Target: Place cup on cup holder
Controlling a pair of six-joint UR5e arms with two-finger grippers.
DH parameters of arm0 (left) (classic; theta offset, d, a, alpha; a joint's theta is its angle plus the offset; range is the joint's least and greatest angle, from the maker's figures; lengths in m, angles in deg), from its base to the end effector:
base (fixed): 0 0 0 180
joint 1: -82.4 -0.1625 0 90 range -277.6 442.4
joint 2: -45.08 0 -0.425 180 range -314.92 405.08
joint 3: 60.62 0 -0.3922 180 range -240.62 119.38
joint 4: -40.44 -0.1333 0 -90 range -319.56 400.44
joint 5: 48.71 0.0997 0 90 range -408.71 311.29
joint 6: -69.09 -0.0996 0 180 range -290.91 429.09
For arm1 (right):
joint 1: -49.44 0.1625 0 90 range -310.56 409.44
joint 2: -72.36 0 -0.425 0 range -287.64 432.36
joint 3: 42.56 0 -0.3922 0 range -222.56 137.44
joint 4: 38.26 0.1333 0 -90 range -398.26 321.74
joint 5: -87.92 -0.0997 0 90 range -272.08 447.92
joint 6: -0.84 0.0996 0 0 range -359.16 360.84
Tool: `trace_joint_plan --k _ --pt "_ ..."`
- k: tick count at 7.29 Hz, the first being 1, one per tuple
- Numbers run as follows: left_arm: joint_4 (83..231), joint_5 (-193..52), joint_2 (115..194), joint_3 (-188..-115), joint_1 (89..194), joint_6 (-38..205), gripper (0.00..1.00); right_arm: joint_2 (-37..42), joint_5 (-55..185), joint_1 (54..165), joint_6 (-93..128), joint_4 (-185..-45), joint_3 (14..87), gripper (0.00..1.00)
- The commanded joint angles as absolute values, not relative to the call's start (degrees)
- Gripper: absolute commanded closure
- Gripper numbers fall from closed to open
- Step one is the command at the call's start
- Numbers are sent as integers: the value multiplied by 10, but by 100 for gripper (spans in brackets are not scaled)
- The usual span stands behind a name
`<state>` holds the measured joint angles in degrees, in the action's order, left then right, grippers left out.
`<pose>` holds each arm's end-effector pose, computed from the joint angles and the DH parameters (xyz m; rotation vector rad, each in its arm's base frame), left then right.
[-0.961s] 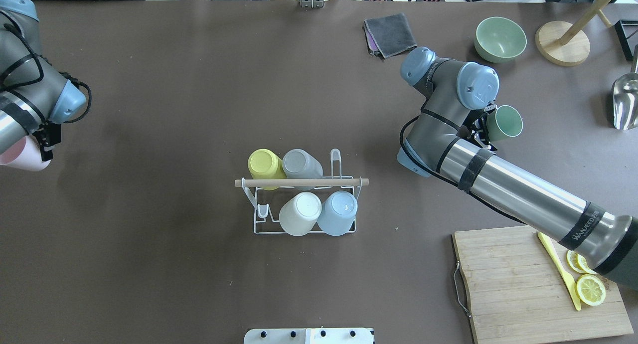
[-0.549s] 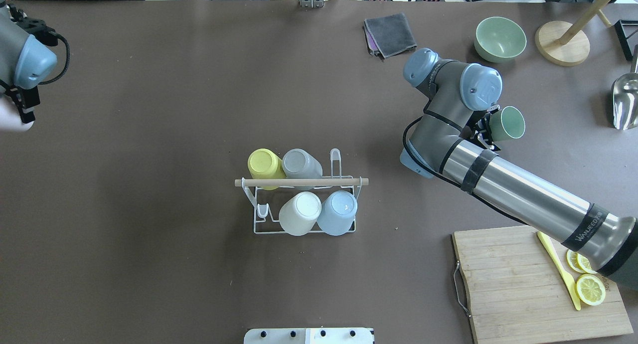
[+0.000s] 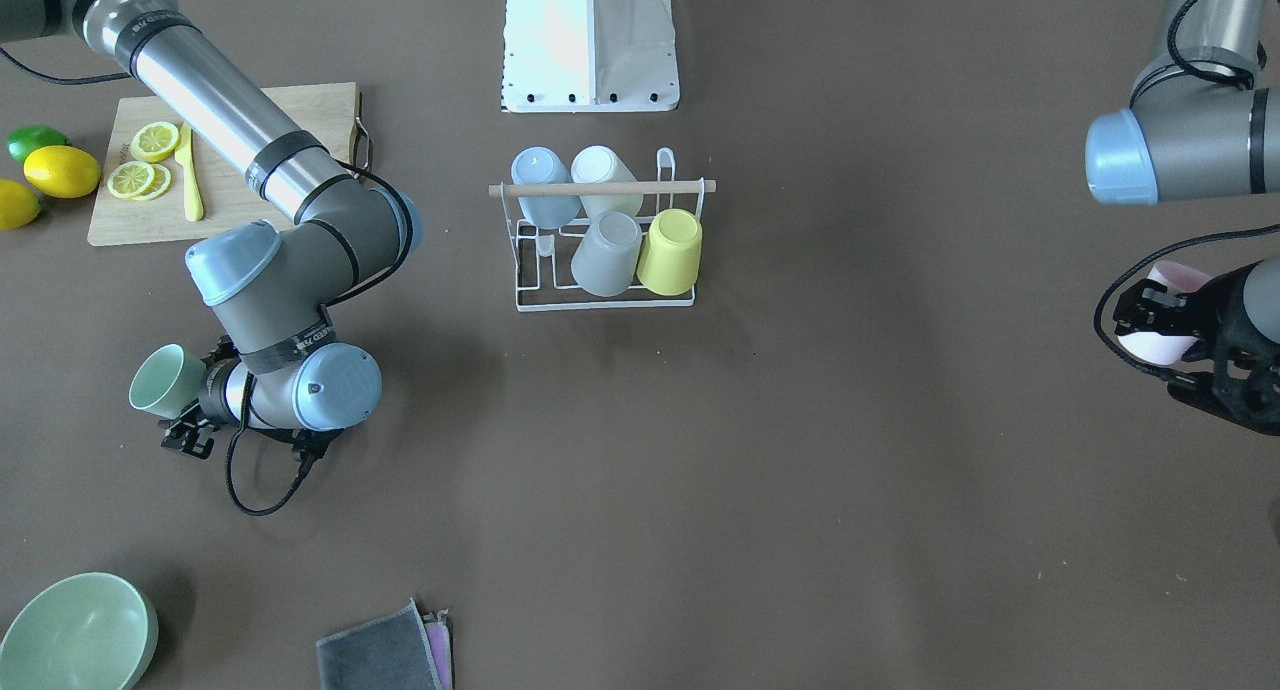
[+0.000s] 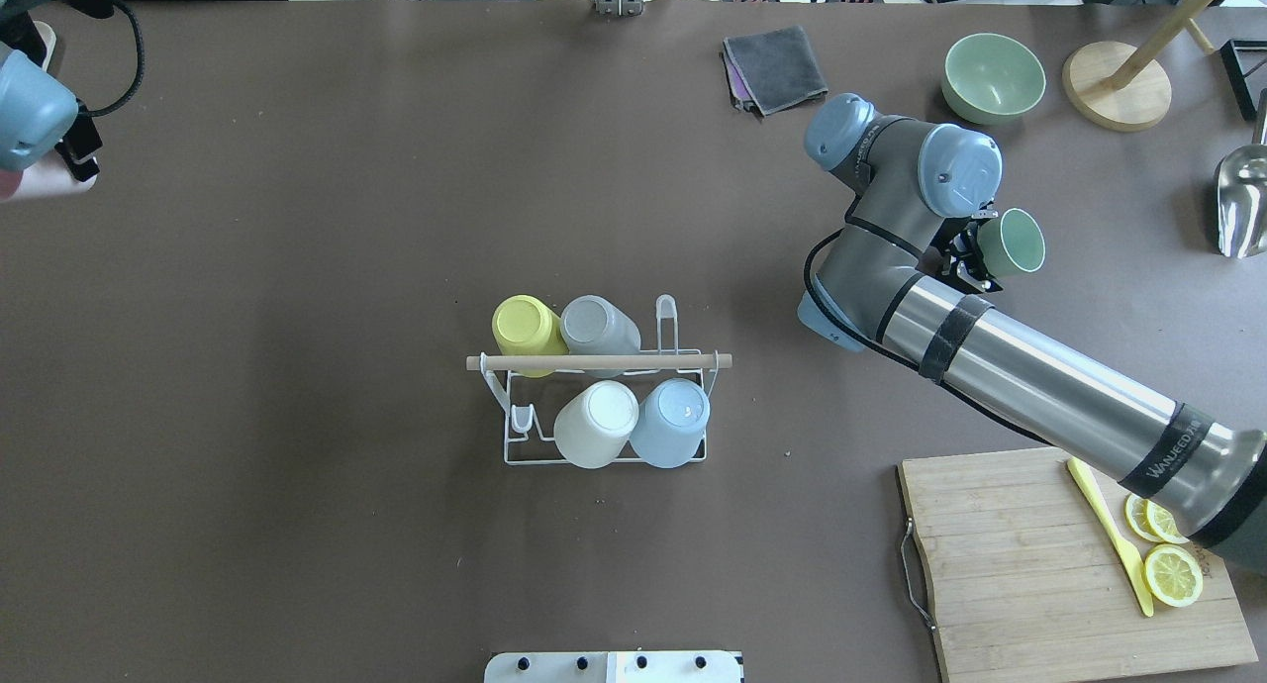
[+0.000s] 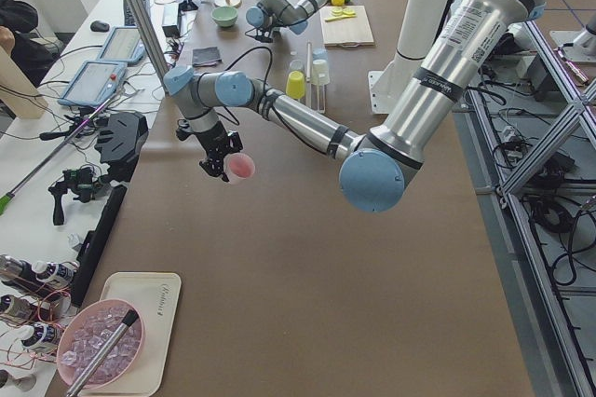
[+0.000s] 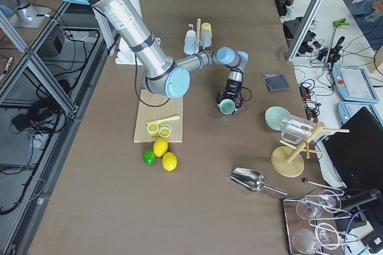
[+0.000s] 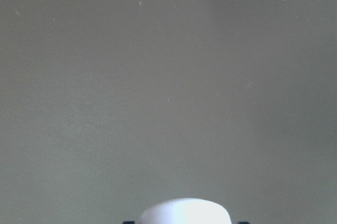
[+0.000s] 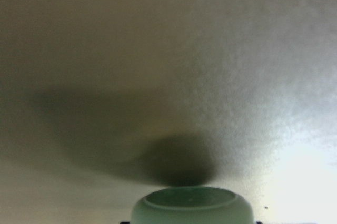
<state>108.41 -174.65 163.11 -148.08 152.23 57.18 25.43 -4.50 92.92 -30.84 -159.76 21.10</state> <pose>0.1567 -0.6436 0.4433 0.0133 0.6383 0.5600 -0.4458 -0.6007 0.4817 -0.2821 -0.0090 -1.3511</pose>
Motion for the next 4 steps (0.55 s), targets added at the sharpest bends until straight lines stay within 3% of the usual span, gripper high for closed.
trace_joint_plan --k 1,4 --pt "1287 -1683 1599 -1492 1519 667 100 253 -44 942 -320 -1611 233 100" --pt "1533 -1685 1590 -1493 1514 779 100 195 -65 984 -362 -1612 330 100"
